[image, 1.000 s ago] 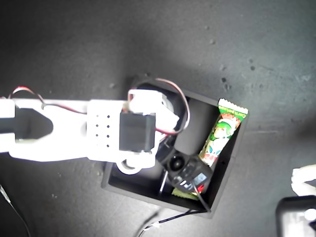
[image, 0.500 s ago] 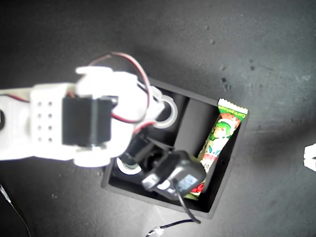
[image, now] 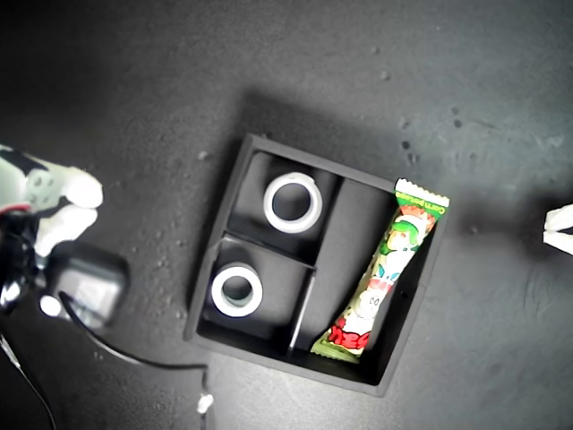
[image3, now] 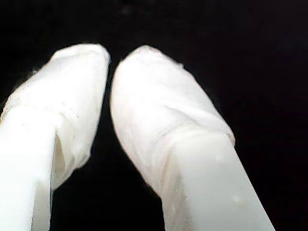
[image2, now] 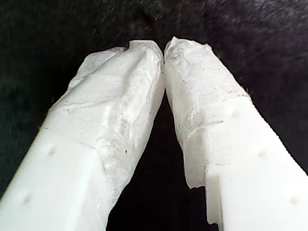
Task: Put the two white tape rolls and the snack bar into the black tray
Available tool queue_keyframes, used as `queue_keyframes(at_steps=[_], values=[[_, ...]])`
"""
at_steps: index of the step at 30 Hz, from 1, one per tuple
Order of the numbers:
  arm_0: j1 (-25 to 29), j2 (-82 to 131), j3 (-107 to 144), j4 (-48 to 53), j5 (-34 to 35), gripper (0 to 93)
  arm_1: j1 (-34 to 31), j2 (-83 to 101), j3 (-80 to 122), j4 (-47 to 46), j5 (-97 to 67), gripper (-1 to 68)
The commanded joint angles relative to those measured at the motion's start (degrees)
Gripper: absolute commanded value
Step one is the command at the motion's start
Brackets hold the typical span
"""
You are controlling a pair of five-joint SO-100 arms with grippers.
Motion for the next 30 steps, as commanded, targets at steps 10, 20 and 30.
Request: queue_keyframes(at_steps=[10, 20, 30], values=[[7.82, 32.17, 38.76, -5.1, -7.82, 0.1, 4.13, 0.62, 0.79, 10.81, -22.76, 0.0], [10.02, 50.89, 48.78, 3.6, -13.45, 5.2, 3.78, 0.62, 0.79, 12.39, -27.33, 0.0], [10.55, 50.8, 48.78, 3.96, -2.29, 5.2, 3.43, 0.62, 0.88, 12.39, -27.25, 0.0]])
